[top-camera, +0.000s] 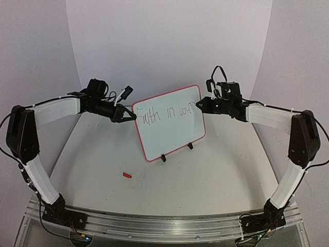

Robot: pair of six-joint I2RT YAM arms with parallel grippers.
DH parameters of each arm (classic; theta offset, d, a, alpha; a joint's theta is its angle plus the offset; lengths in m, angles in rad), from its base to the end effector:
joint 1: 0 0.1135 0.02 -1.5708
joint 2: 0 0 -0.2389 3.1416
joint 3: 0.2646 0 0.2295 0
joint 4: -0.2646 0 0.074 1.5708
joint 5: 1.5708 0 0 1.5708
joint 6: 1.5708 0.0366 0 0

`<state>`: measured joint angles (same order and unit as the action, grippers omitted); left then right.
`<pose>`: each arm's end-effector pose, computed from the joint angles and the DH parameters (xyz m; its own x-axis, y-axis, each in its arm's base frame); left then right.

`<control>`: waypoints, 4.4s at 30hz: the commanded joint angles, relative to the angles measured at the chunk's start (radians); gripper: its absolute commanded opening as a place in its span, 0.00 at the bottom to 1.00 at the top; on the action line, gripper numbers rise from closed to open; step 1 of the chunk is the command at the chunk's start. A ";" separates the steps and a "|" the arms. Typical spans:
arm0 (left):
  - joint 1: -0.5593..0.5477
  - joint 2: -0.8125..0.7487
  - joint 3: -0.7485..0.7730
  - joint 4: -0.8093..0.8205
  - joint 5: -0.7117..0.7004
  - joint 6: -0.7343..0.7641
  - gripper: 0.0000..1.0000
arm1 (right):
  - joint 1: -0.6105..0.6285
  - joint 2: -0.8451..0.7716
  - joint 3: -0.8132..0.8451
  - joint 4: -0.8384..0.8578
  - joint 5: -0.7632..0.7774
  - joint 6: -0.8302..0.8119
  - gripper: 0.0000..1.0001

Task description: Write a sentence on the whiteboard

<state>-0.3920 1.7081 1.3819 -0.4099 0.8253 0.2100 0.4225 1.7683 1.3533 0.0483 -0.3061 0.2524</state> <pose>0.3178 -0.1605 0.2697 -0.4479 0.3382 -0.8277 0.8750 0.3562 -0.3280 0.3562 0.1722 0.2743 -0.4784 0.0460 -0.8770 -0.5454 0.7671 0.3377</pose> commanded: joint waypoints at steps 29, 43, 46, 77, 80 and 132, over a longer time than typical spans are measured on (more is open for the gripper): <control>-0.030 0.012 0.011 -0.080 -0.014 0.046 0.00 | 0.005 -0.021 -0.011 0.083 0.031 0.078 0.00; -0.032 0.016 0.010 -0.080 -0.014 0.045 0.00 | 0.005 -0.022 -0.021 0.121 0.047 0.097 0.00; -0.031 0.016 0.010 -0.080 -0.013 0.045 0.00 | 0.005 -0.021 -0.028 0.133 0.053 0.106 0.00; -0.035 0.012 0.009 -0.082 -0.018 0.047 0.00 | 0.005 -0.038 -0.068 0.144 0.102 0.127 0.00; -0.034 0.011 0.009 -0.082 -0.018 0.049 0.00 | 0.005 -0.027 -0.055 0.143 0.096 0.125 0.00; -0.041 0.005 0.011 -0.083 -0.017 0.049 0.00 | 0.005 -0.037 -0.116 0.047 0.023 0.075 0.00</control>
<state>-0.3989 1.7081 1.3874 -0.4183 0.8192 0.2127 0.4225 1.7546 1.2407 0.0977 -0.2481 0.3572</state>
